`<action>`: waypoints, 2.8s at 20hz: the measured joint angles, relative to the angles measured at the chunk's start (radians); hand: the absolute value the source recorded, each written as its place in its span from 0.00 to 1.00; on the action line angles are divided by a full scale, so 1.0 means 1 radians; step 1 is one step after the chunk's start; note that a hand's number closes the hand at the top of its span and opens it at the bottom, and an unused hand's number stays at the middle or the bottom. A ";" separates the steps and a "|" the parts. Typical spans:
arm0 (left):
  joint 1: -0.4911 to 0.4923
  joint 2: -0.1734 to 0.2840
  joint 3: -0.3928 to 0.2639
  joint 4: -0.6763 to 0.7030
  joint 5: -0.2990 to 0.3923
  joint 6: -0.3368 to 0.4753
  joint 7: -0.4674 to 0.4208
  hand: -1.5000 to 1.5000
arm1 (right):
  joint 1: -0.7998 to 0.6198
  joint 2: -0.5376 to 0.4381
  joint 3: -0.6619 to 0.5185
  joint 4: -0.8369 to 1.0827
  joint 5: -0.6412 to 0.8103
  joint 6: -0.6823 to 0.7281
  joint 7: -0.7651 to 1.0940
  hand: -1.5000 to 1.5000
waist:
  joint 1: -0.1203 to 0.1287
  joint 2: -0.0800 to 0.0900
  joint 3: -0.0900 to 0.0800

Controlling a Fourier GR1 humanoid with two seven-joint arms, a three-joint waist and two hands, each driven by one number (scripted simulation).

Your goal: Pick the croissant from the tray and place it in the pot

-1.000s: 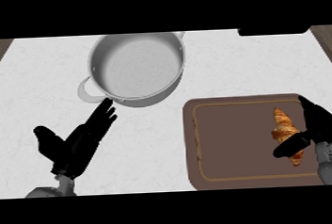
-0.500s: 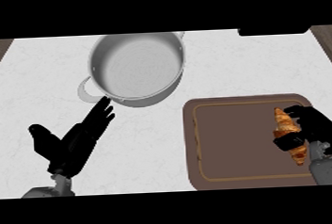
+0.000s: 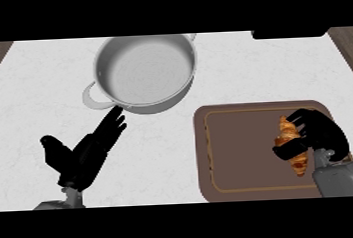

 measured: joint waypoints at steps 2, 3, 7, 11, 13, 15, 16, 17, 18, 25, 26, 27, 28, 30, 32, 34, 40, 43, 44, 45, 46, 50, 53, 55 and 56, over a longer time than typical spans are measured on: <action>-0.007 0.004 0.006 -0.010 0.006 -0.001 0.016 0.50 | 0.017 0.084 0.070 -0.052 0.062 -0.032 0.083 1.00 | 0.000 -0.003 -0.001; -0.012 0.004 0.009 -0.008 0.008 -0.001 0.020 0.50 | 0.017 0.133 0.108 -0.070 0.100 -0.051 0.128 1.00 | 0.001 -0.005 -0.003; -0.020 -0.004 -0.003 -0.009 0.004 0.001 0.028 0.50 | 0.025 0.248 0.266 -0.095 0.190 -0.131 0.234 1.00 | 0.021 -0.007 -0.005; -0.024 -0.012 -0.016 -0.009 -0.004 0.000 0.029 0.50 | 0.009 0.288 0.403 -0.095 0.254 -0.183 0.305 1.00 | 0.034 -0.007 -0.004; -0.022 -0.010 -0.014 -0.004 -0.004 -0.002 0.024 0.50 | 0.008 0.298 0.454 -0.097 0.292 -0.202 0.326 1.00 | 0.033 -0.008 -0.004; -0.020 -0.009 -0.013 -0.004 -0.006 -0.002 0.024 0.50 | 0.008 0.306 0.489 -0.098 0.329 -0.216 0.338 1.00 | 0.030 -0.009 -0.003; -0.021 -0.005 -0.007 -0.001 -0.004 -0.005 0.022 0.50 | 0.006 0.310 0.499 -0.101 0.351 -0.219 0.342 1.00 | 0.026 -0.009 -0.003; -0.016 -0.003 -0.005 -0.001 -0.003 -0.006 0.021 0.50 | 0.003 0.315 0.504 -0.100 0.381 -0.220 0.344 1.00 | 0.024 -0.009 -0.002; -0.014 -0.001 -0.002 -0.001 -0.002 -0.005 0.022 0.50 | 0.003 0.319 0.505 -0.100 0.414 -0.220 0.346 1.00 | 0.018 -0.010 -0.002; 0.000 0.008 0.011 -0.005 0.000 -0.003 0.023 0.50 | -0.048 0.332 0.512 -0.188 0.625 -0.202 0.352 1.00 | 0.000 -0.019 0.000; -0.007 0.006 0.013 -0.006 0.002 0.000 0.029 0.50 | -0.064 0.333 0.517 -0.206 0.651 -0.196 0.352 1.00 | -0.002 -0.019 0.000; -0.004 0.008 0.013 -0.005 0.004 -0.002 0.030 0.50 | -0.084 0.334 0.518 -0.223 0.673 -0.188 0.353 1.00 | 0.000 -0.019 0.000; -0.005 0.009 0.014 -0.004 0.004 -0.003 0.031 0.50 | -0.103 0.335 0.522 -0.239 0.695 -0.180 0.353 1.00 | 0.001 -0.019 0.000; -0.009 0.004 0.007 -0.005 0.002 -0.002 0.037 0.50 | -0.147 0.335 0.526 -0.268 0.730 -0.163 0.353 1.00 | 0.005 -0.018 0.001; -0.011 -0.001 0.000 -0.005 -0.002 -0.001 0.037 0.50 | -0.202 0.336 0.520 -0.294 0.749 -0.148 0.353 1.00 | 0.013 -0.017 0.001; -0.010 -0.002 -0.004 -0.008 -0.001 -0.006 0.036 0.50 | -0.253 0.336 0.510 -0.319 0.756 -0.133 0.353 1.00 | 0.023 -0.015 0.001; -0.029 -0.008 -0.015 -0.008 -0.005 -0.011 0.042 0.50 | -0.417 0.338 0.426 -0.318 0.737 -0.096 0.352 1.00 | 0.048 -0.007 0.002; -0.042 -0.011 -0.022 -0.005 -0.009 -0.013 0.046 0.50 | -0.504 0.339 0.367 -0.276 0.708 -0.083 0.353 1.00 | 0.061 -0.002 0.002; -0.049 -0.012 -0.019 -0.002 -0.007 -0.012 0.048 0.50 | -0.531 0.339 0.348 -0.259 0.694 -0.081 0.353 1.00 | 0.064 0.000 0.002; -0.050 -0.012 -0.020 0.004 -0.009 -0.015 0.042 0.50 | -0.563 0.339 0.325 -0.239 0.682 -0.076 0.353 1.00 | 0.068 0.002 0.002; -0.048 -0.014 -0.023 0.002 -0.008 -0.019 0.041 0.50 | -0.591 0.340 0.301 -0.215 0.669 -0.075 0.355 1.00 | 0.073 0.003 0.002; -0.053 -0.018 -0.033 0.006 -0.013 -0.022 0.044 0.50 | -0.733 0.341 0.220 -0.087 0.611 -0.071 0.357 1.00 | 0.088 0.010 0.003; -0.053 -0.023 -0.041 0.002 -0.013 -0.028 0.042 0.50 | -0.830 0.342 0.167 0.037 0.560 -0.080 0.348 1.00 | 0.096 0.015 0.003; -0.064 -0.024 -0.040 0.005 -0.017 -0.026 0.041 0.50 | -0.890 0.342 0.134 0.127 0.534 -0.095 0.337 1.00 | 0.101 0.019 0.004; -0.069 -0.026 -0.038 0.006 -0.015 -0.027 0.041 0.50 | -0.923 0.343 0.116 0.173 0.522 -0.101 0.330 1.00 | 0.101 0.020 0.004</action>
